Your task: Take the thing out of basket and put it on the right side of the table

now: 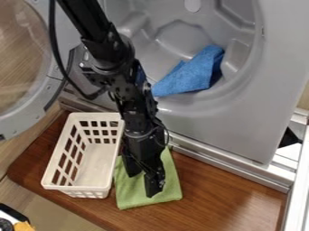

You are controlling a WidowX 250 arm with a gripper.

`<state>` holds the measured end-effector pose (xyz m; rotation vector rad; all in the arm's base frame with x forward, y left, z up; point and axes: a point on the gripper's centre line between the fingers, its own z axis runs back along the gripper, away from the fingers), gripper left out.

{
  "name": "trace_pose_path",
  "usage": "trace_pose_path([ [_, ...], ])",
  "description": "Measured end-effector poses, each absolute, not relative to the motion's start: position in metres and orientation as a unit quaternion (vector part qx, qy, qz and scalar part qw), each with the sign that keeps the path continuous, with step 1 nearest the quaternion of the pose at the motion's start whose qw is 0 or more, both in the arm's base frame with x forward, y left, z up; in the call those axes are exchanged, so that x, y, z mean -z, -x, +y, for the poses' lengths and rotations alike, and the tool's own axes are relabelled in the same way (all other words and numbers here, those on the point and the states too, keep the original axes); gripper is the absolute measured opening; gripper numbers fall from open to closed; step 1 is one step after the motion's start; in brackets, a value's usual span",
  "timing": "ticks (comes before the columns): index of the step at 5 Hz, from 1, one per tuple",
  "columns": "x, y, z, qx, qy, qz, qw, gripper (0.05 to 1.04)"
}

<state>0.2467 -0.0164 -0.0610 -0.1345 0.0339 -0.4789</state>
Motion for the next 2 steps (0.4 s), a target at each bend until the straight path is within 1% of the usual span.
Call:
trace_pose_path([
  [1,0.068,-0.2463,-0.0158,0.238,0.057,0.019,0.969,1.001],
  [2,0.0725,-0.2483,-0.0182,0.242,0.048,0.006,0.969,1.001],
])
